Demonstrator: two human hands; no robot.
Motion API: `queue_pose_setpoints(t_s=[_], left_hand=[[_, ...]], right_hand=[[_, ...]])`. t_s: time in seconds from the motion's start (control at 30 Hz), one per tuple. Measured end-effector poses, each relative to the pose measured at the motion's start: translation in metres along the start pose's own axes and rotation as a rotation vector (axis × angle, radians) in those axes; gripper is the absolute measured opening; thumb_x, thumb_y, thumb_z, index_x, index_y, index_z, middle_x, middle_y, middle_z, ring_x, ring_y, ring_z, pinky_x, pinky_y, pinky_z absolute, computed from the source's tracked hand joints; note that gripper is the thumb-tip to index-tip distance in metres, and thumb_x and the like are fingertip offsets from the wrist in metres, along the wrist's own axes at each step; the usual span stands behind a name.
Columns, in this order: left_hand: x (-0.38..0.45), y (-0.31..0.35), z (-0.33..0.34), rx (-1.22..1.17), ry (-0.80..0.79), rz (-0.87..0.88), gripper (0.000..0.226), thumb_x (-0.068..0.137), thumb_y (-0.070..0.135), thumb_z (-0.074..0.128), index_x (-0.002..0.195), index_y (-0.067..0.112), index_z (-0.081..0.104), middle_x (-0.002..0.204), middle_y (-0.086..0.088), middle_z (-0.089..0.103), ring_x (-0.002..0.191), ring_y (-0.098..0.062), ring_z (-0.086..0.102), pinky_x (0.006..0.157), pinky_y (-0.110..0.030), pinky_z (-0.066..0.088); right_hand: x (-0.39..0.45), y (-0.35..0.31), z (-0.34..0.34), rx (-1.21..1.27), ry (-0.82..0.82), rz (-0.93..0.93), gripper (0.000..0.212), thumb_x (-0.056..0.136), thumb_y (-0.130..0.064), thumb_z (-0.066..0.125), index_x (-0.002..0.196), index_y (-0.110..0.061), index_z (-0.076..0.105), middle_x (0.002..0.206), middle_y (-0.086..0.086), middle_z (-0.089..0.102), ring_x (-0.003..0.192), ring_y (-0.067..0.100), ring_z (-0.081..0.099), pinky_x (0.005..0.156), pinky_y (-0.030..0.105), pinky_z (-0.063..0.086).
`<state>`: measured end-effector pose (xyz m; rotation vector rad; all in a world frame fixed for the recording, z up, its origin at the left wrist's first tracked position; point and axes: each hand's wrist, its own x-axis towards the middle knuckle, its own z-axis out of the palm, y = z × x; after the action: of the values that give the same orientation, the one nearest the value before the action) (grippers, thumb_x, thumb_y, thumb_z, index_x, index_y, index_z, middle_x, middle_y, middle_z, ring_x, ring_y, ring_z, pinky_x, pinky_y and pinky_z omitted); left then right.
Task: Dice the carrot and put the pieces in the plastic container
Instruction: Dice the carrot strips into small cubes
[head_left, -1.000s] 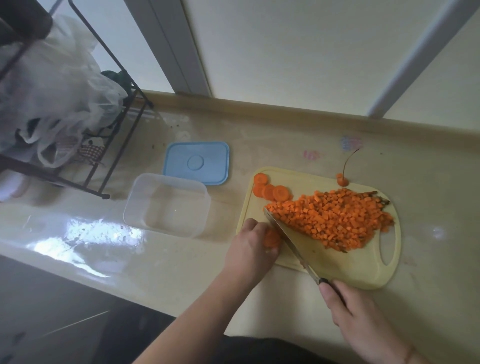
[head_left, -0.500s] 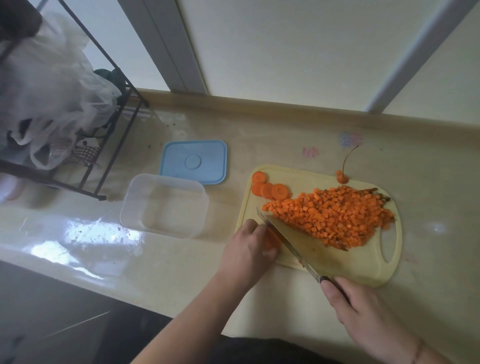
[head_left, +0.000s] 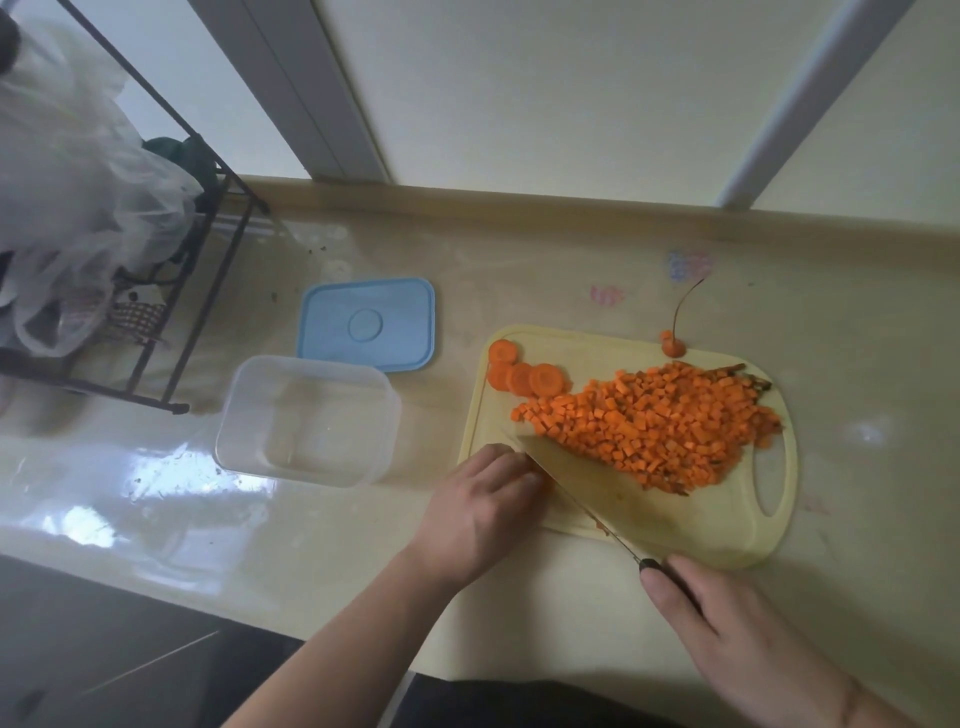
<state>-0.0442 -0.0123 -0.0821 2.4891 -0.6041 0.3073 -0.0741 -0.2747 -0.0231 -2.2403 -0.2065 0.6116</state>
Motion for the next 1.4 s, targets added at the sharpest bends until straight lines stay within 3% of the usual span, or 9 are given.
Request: queue_pose_setpoints(t_s=[0.27, 0.47, 0.6, 0.8, 0.93, 1.4], left_hand=[[-0.011, -0.004, 0.010, -0.024, -0.051, -0.014, 0.009, 0.095, 0.013, 0.072, 0.102, 0.009, 0.076, 0.112, -0.001, 0.069, 0.103, -0.027, 0.063, 0.080, -0.035, 0.055], [-0.015, -0.006, 0.014, -0.061, -0.036, -0.045, 0.013, 0.093, 0.014, 0.075, 0.106, 0.010, 0.076, 0.116, -0.001, 0.068, 0.104, -0.026, 0.064, 0.082, -0.033, 0.055], [-0.013, -0.005, 0.013, -0.118, -0.011, -0.066, 0.012, 0.093, 0.013, 0.074, 0.104, 0.009, 0.077, 0.116, -0.001, 0.070, 0.105, -0.026, 0.065, 0.087, -0.033, 0.055], [-0.009, -0.007, 0.011, -0.141, 0.024, -0.054, 0.009, 0.091, 0.011, 0.077, 0.100, 0.008, 0.077, 0.109, -0.002, 0.071, 0.101, -0.025, 0.065, 0.087, -0.031, 0.055], [-0.014, -0.006, 0.013, -0.135, 0.057, -0.049, 0.009, 0.088, 0.007, 0.080, 0.096, 0.006, 0.077, 0.102, -0.005, 0.070, 0.097, -0.026, 0.065, 0.085, -0.033, 0.056], [-0.016, -0.002, 0.013, -0.136, 0.044, -0.065, 0.010, 0.089, 0.005, 0.078, 0.098, 0.006, 0.076, 0.111, -0.004, 0.070, 0.104, -0.026, 0.064, 0.092, -0.029, 0.053]], right_hand=[[-0.004, 0.003, -0.007, -0.009, -0.055, 0.027, 0.065, 0.086, -0.077, 0.025, 0.070, -0.018, 0.046, 0.065, 0.001, 0.053, 0.064, 0.012, 0.054, 0.066, 0.033, 0.044], [-0.003, 0.018, 0.000, -0.069, -0.122, 0.006, 0.067, 0.092, -0.071, 0.022, 0.095, -0.015, 0.058, 0.095, 0.005, 0.067, 0.094, 0.018, 0.062, 0.087, 0.042, 0.046], [0.002, 0.010, -0.002, -0.075, -0.123, 0.019, 0.064, 0.090, -0.074, 0.018, 0.080, -0.021, 0.053, 0.078, -0.006, 0.061, 0.081, 0.006, 0.059, 0.079, 0.037, 0.048], [0.034, -0.008, 0.008, -0.106, -0.105, -0.007, 0.062, 0.087, -0.075, 0.013, 0.071, -0.025, 0.047, 0.062, 0.001, 0.055, 0.060, 0.011, 0.054, 0.061, 0.039, 0.044], [0.036, -0.002, 0.002, -0.053, -0.016, 0.014, 0.068, 0.086, -0.077, 0.016, 0.069, -0.021, 0.049, 0.059, 0.002, 0.056, 0.059, 0.011, 0.055, 0.059, 0.036, 0.042], [0.003, 0.001, 0.003, -0.056, -0.049, -0.026, 0.052, 0.091, -0.070, 0.025, 0.071, -0.026, 0.045, 0.065, -0.001, 0.055, 0.061, 0.009, 0.054, 0.063, 0.037, 0.044]])
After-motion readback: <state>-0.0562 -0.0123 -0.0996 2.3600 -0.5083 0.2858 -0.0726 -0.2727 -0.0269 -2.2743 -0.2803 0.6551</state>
